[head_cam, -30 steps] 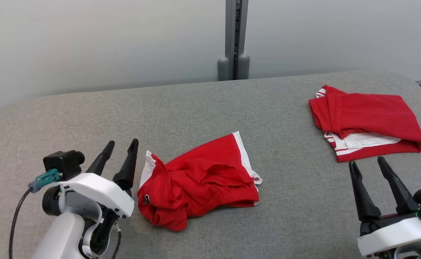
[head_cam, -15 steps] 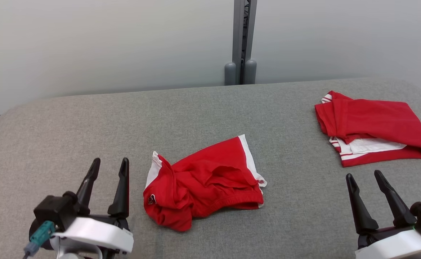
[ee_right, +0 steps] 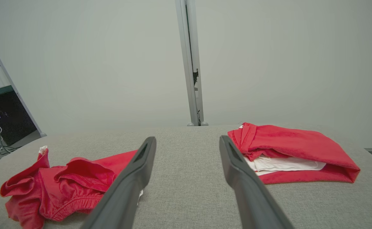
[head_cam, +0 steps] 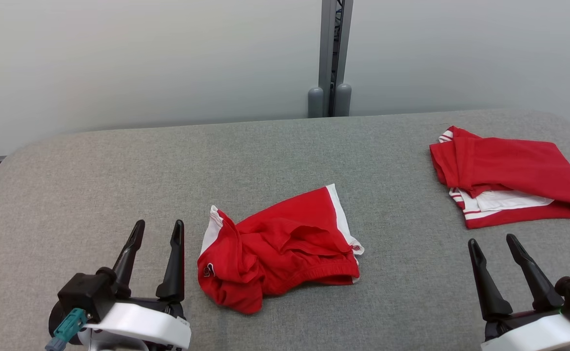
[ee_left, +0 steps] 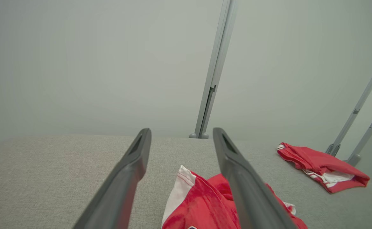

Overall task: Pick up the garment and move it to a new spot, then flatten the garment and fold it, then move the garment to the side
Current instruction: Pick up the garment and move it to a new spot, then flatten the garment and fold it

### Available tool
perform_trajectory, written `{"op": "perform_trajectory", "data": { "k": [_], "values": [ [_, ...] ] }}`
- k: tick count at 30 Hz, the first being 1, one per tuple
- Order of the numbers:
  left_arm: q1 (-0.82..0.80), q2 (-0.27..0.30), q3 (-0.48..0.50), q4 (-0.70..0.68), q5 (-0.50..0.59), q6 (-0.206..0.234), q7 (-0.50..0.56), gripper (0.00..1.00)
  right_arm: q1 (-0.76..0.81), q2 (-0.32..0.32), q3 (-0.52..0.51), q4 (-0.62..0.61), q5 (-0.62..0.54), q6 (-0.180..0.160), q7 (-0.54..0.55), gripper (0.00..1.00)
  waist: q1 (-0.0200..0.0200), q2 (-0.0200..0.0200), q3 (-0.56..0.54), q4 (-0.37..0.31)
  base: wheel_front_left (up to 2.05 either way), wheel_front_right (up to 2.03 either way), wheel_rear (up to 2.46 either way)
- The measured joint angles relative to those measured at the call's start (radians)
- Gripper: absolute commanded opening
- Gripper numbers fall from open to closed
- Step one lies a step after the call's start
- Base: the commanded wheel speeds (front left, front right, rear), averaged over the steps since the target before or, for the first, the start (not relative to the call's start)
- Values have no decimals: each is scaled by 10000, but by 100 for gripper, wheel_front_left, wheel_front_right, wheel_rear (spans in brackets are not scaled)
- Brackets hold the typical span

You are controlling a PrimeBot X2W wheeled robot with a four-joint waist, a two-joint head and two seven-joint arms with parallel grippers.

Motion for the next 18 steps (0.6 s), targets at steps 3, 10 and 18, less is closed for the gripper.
{"op": "perform_trajectory", "data": {
  "k": [3, 10, 18],
  "values": [
    [65, 8, 4, 2, -2, 13, -27, 100, 36, 0, 19, 0, 2, 0, 2, 100, 0, 0, 6, 0, 0, 0, 0],
    [62, -2, -15, 0, -25, 46, -25, 100, 24, -52, 104, 21, 27, 0, 113, 100, 0, 0, 39, 104, 0, 0, 0],
    [-82, -48, -144, 21, -81, 42, 33, 100, -411, -297, 1592, 903, 573, 0, 1430, 100, 0, 0, 106, 656, 0, 0, 0]
  ]
}}
